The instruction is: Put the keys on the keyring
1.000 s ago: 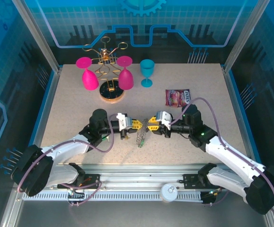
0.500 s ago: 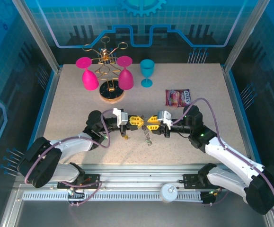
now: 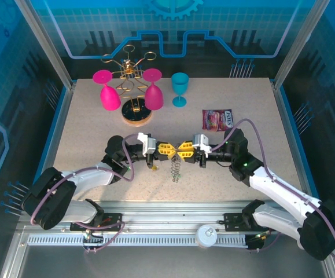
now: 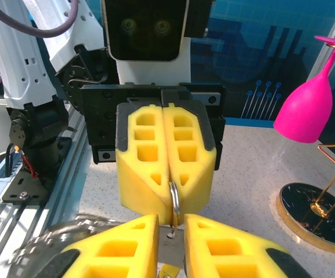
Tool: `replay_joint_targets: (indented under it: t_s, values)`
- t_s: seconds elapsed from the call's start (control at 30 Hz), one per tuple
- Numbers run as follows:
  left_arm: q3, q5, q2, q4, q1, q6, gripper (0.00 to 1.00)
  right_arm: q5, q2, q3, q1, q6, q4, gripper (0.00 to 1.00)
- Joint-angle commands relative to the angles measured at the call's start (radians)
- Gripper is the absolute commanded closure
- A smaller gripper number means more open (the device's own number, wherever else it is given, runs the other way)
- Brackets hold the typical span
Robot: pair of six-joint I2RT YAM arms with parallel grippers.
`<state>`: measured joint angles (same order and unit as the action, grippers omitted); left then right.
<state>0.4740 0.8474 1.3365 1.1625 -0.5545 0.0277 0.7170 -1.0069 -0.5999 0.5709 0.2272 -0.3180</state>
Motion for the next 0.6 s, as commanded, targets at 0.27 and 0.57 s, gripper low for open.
replay_joint_targets:
  t_s: [0.27, 0.57]
  values:
    - [0.005, 0.022, 0.018, 0.078, 0.006, -0.011, 1.00, 0.003, -0.052, -0.054, 0.026, 0.016, 0.013, 1.00]
    - [0.053, -0.068, -0.083, -0.367, 0.002, 0.221, 0.79, -0.066, -0.047, -0.185, 0.035, 0.198, 0.417, 1.00]
